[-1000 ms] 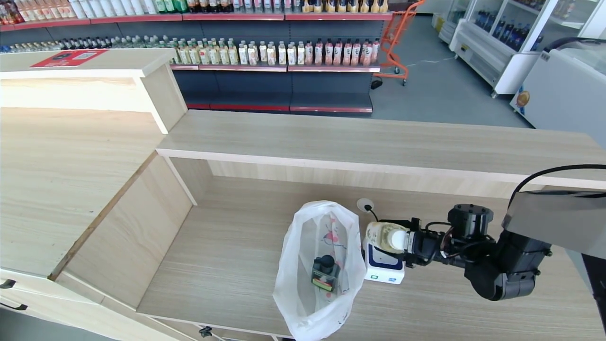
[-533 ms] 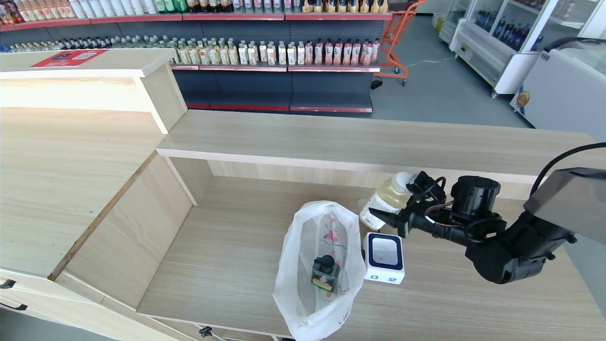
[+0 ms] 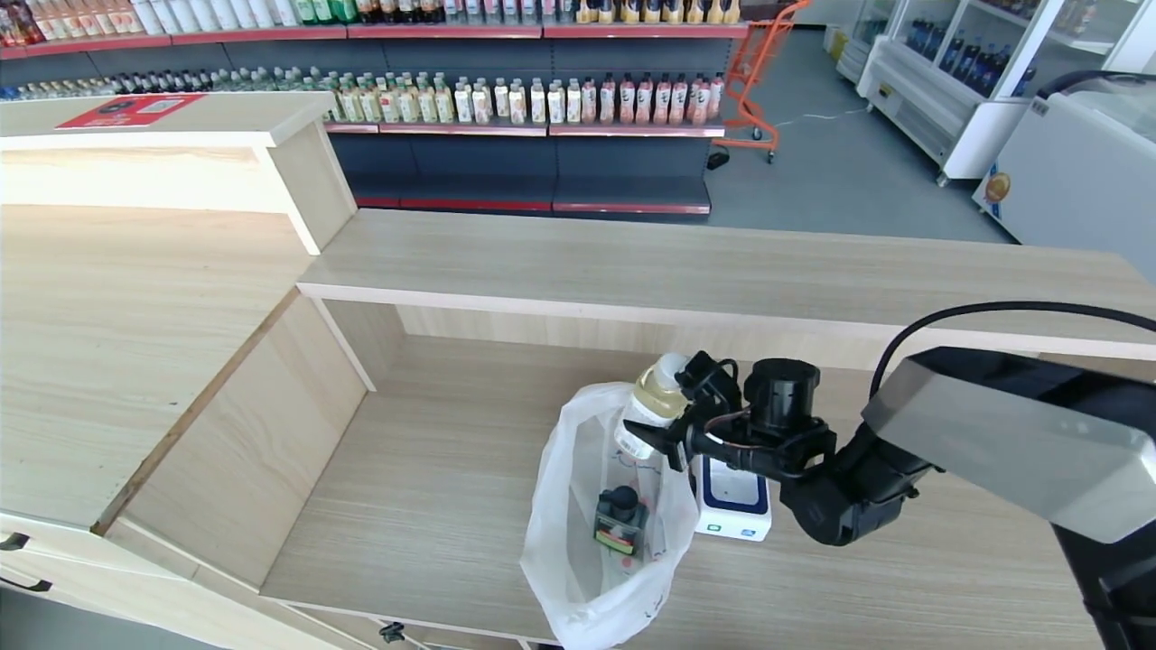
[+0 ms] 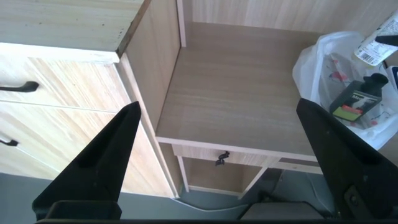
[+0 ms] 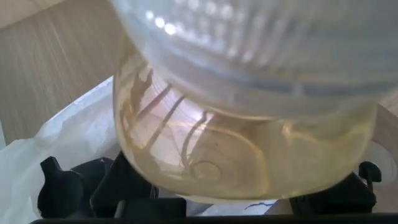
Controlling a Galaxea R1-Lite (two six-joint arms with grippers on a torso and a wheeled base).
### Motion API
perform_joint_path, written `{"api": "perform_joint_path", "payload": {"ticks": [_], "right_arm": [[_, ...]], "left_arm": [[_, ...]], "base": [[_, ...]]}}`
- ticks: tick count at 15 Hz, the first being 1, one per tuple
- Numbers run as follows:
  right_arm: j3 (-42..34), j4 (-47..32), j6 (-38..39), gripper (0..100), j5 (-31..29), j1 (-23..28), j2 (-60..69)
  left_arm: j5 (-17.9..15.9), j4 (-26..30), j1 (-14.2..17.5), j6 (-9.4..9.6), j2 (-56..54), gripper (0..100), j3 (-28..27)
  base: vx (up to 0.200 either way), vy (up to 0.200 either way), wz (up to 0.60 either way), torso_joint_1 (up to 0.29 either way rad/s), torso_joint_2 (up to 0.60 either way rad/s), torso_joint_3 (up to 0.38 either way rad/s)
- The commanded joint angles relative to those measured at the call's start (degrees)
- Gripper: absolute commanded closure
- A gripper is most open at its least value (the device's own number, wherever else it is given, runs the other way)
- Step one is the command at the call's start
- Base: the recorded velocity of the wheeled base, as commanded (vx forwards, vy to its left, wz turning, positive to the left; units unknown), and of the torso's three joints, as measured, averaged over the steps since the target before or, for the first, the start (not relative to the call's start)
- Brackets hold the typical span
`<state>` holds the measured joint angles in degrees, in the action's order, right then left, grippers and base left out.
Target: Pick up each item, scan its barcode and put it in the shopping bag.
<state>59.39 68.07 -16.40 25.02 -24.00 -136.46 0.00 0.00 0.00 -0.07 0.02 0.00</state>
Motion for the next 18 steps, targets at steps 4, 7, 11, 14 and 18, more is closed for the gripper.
{"api": "perform_joint_path", "payload": {"ticks": [4,7,11,14,18], "right_arm": [[3.89,0.31,-0.65,100,-1.2,-1.22,-9.79],[7.05,0.31,-2.06,0,-1.11,-1.13,-12.25],[7.14,0.22,0.22,0,-0.93,-0.96,-10.05],[-2.09,-3.74,16.04,0,-1.11,-0.87,9.11],[-21.95,-30.19,25.1,0,-0.23,1.85,50.15]], "left_arm": [[0.0,0.0,0.0,-0.01,0.06,0,0.0],[0.0,0.0,0.0,-0.01,0.06,0,0.0],[0.0,0.0,0.0,-0.01,0.06,0,0.0],[0.0,0.0,0.0,-0.01,0.06,0,0.0],[0.0,0.0,0.0,-0.01,0.06,0,0.0]], "base": [[0.0,0.0,0.0,0.0,0.0,0.0],[0.0,0.0,0.0,0.0,0.0,0.0],[0.0,0.0,0.0,0.0,0.0,0.0],[0.0,0.0,0.0,0.0,0.0,0.0],[0.0,0.0,0.0,0.0,0.0,0.0]]}}
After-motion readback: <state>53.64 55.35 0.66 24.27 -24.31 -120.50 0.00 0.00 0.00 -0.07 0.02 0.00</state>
